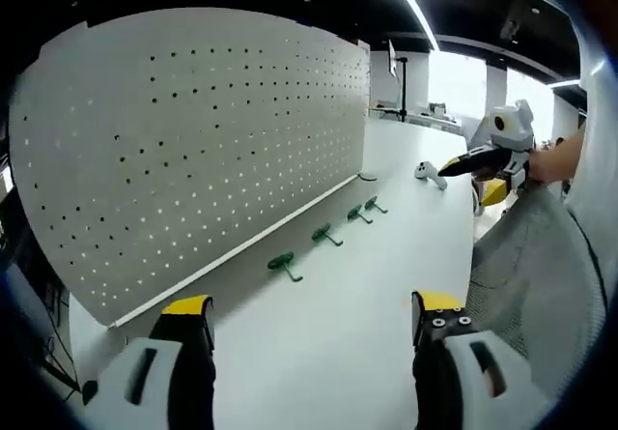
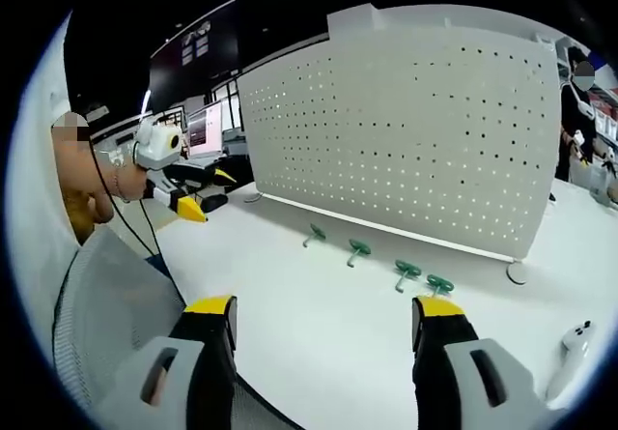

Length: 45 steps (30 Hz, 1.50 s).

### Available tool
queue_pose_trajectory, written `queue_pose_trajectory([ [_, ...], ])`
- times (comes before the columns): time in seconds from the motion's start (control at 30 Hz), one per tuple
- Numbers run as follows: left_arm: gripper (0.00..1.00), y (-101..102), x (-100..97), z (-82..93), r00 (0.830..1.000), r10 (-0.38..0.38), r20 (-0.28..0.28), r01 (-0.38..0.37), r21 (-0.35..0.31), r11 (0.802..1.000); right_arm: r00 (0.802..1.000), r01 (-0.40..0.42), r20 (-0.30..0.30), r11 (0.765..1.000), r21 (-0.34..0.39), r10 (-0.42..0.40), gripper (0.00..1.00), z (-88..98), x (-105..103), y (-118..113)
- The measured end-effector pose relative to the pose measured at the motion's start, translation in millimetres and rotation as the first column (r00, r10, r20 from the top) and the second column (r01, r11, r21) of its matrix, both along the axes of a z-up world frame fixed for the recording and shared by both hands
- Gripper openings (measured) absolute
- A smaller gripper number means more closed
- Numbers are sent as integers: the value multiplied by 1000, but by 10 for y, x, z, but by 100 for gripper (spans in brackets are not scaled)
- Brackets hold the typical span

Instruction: Insert the hook assembly into the mounting plate slot until the hook locks in place.

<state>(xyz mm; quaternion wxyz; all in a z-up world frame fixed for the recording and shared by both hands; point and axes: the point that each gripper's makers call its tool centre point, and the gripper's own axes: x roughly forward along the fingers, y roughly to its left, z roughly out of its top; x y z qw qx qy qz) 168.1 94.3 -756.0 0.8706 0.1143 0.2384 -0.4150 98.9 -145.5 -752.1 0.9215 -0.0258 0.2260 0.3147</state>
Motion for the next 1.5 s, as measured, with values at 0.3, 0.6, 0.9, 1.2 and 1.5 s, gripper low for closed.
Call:
queue_pose_trajectory([
  [0.3,88,-34,178,3,998,-57,-2,57,33,998,1000,-2,-4,1000,-1,2,72,0,-1,-1],
  [0.6,88,-143,302,-18,988,-152,-11,153,94,984,1000,6,-1,1000,4,-6,71,9,-8,-14],
  [0.9,87,-270,382,-70,971,-237,-31,239,133,962,1000,0,-9,1000,2,0,71,-21,-34,0],
  [1.2,87,-280,468,-157,960,-275,-51,280,170,945,1000,10,-6,1000,1,-10,70,-32,-29,-29],
  [1.5,87,-292,546,-248,940,-334,-71,341,235,910,1000,15,-6,1000,-5,-15,70,-49,-59,-41],
])
